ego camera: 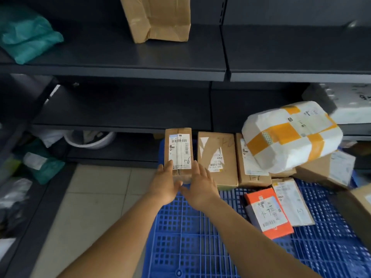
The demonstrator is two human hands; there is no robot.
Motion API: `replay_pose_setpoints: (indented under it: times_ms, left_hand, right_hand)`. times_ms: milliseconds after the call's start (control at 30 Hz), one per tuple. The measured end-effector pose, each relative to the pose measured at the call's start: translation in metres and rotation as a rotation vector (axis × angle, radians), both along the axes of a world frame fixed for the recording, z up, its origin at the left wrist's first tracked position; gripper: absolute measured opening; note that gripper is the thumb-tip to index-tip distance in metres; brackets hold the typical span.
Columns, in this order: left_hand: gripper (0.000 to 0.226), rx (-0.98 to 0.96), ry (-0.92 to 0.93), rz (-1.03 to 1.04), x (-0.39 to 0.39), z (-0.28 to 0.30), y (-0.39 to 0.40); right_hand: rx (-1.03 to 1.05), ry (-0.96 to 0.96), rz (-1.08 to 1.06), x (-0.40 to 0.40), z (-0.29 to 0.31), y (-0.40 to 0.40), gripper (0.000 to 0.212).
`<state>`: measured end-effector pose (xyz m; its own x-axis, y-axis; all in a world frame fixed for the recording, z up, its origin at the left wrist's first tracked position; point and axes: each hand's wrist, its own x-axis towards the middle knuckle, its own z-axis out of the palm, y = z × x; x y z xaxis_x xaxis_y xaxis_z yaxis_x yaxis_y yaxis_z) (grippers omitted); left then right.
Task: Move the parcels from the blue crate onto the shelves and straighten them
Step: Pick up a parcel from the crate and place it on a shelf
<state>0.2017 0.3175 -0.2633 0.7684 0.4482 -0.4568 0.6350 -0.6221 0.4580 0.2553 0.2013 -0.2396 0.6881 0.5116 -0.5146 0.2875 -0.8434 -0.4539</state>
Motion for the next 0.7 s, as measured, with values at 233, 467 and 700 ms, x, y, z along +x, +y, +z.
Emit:
replay_pose_setpoints:
  times_ms: [233, 467, 700]
  left_hand:
    - [0.072, -0.065, -0.047, 0.042, 0.009, -0.038, 0.009]
    - [0.066, -0.095, -0.17, 0.152, -0.027, -0.036, -0.009]
    - [0.085, -0.171, -0.159, 0.249, -0.086, -0.03, -0.06]
  right_hand:
    - [-0.043, 0.002, 0.054, 0.013, -0.034, 0.014, 0.088]
    - [0.173, 0.098, -0.129, -0.019, -0.038, -0.005, 0.082]
    - [0.21, 0.099, -0.295, -0.081, -0.034, -0.054, 0.074]
